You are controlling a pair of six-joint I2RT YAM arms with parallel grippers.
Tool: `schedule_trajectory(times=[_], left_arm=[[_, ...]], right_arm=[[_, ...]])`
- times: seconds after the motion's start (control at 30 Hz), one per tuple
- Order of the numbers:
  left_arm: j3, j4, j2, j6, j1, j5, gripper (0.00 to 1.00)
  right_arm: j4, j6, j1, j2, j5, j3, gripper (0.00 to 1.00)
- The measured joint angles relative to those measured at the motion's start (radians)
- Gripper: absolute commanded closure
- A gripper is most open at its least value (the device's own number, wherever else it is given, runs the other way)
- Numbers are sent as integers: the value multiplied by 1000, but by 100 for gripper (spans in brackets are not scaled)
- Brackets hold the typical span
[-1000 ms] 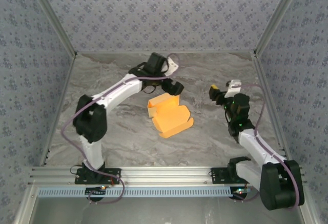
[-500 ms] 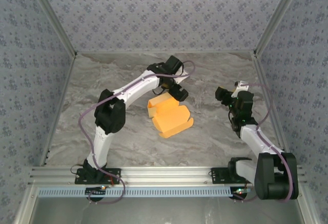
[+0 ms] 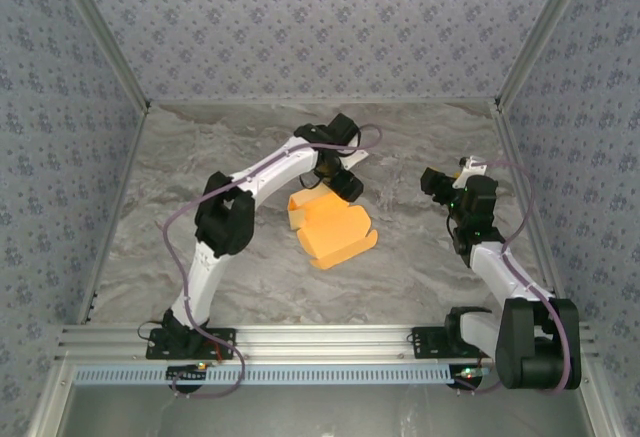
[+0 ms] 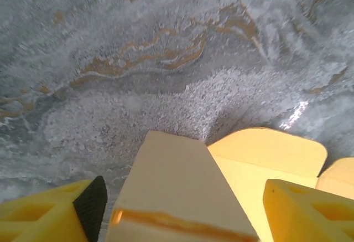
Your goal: Fold the paper box
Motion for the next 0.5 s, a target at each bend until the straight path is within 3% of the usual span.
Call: schedule_trajectory(times=[0.17, 0.33, 0.5], left_arm=[[2, -19, 18, -12, 0, 0, 51], [16, -20, 18, -16, 0, 3, 60], [16, -16, 18, -38, 3, 7, 62]], right_arm=[[-5, 0, -1, 0, -6, 0, 24], [-7, 0, -1, 0, -10, 0, 24], [-7, 3, 2, 12, -26, 2, 24]])
